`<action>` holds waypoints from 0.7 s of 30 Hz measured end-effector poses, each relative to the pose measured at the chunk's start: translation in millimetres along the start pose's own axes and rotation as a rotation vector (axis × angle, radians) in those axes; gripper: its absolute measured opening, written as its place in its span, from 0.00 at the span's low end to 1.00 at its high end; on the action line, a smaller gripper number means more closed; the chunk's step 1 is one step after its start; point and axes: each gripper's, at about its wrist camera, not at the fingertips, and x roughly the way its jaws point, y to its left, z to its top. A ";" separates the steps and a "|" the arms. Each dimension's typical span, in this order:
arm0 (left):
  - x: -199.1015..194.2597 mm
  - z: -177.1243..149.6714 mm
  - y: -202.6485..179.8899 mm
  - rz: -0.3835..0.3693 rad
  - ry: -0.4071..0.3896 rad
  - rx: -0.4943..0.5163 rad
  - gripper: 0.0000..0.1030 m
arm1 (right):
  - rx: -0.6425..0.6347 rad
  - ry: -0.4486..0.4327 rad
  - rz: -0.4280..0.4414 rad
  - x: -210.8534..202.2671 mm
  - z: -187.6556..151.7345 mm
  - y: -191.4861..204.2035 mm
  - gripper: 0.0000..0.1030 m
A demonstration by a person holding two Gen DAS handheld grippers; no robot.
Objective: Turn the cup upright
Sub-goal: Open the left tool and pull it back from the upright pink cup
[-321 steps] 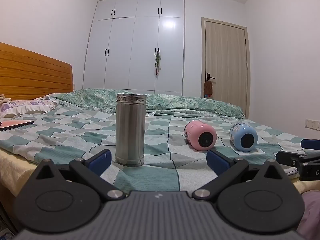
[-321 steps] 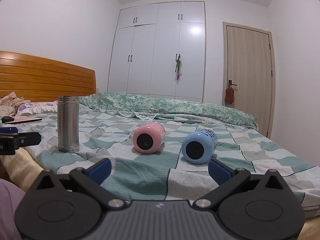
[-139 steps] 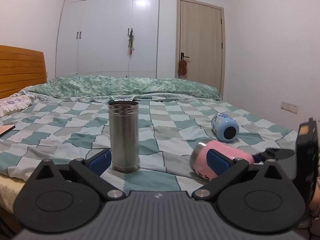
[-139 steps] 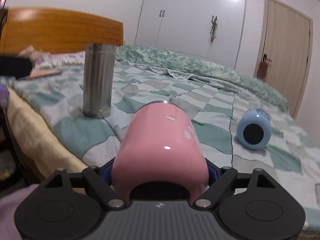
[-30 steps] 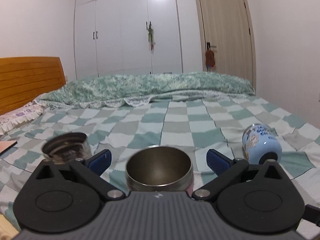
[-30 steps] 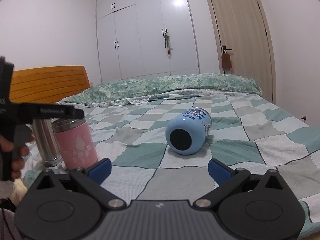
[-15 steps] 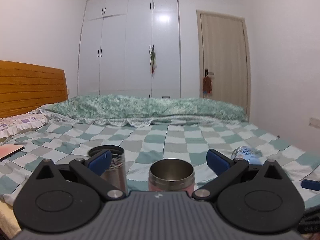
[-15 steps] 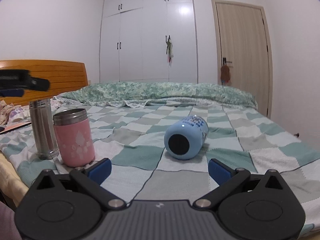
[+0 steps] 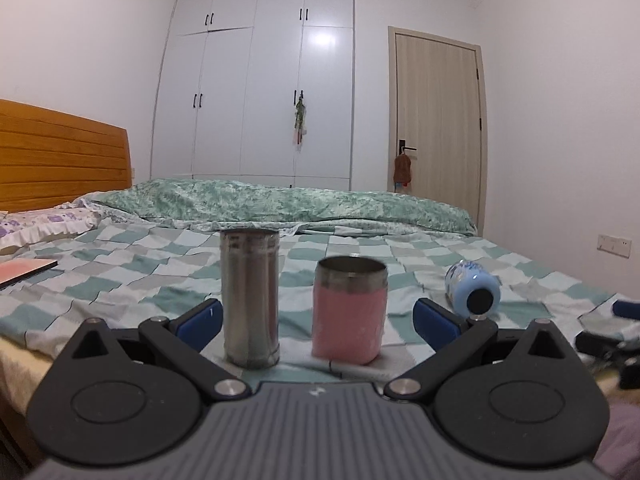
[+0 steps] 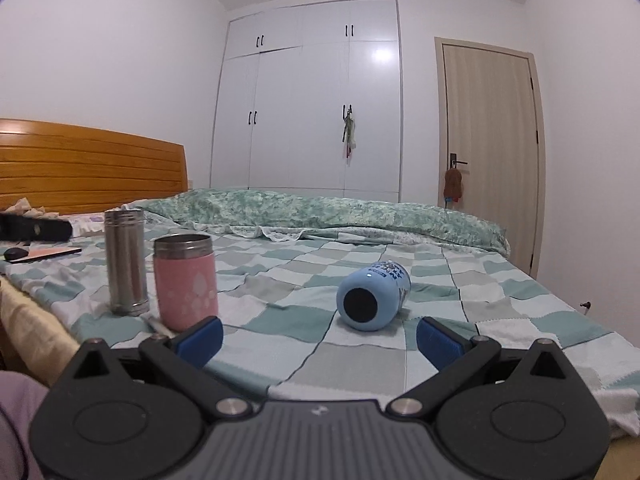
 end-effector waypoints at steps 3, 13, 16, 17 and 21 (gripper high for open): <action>0.5 -14.0 -0.7 0.014 -0.006 0.012 1.00 | -0.021 -0.018 -0.012 -10.7 -6.0 7.3 1.00; -1.1 -38.5 -9.3 0.031 -0.062 0.034 1.00 | -0.036 -0.105 -0.060 -23.2 -14.2 14.4 1.00; -0.7 -40.1 -8.8 0.036 -0.062 0.030 1.00 | -0.025 -0.105 -0.068 -22.2 -15.3 13.7 1.00; -0.7 -40.7 -9.3 0.037 -0.062 0.031 1.00 | -0.022 -0.101 -0.072 -21.2 -15.4 13.2 1.00; -3.1 -40.8 -10.5 0.035 -0.076 0.039 1.00 | -0.010 -0.100 -0.082 -19.8 -16.0 12.3 1.00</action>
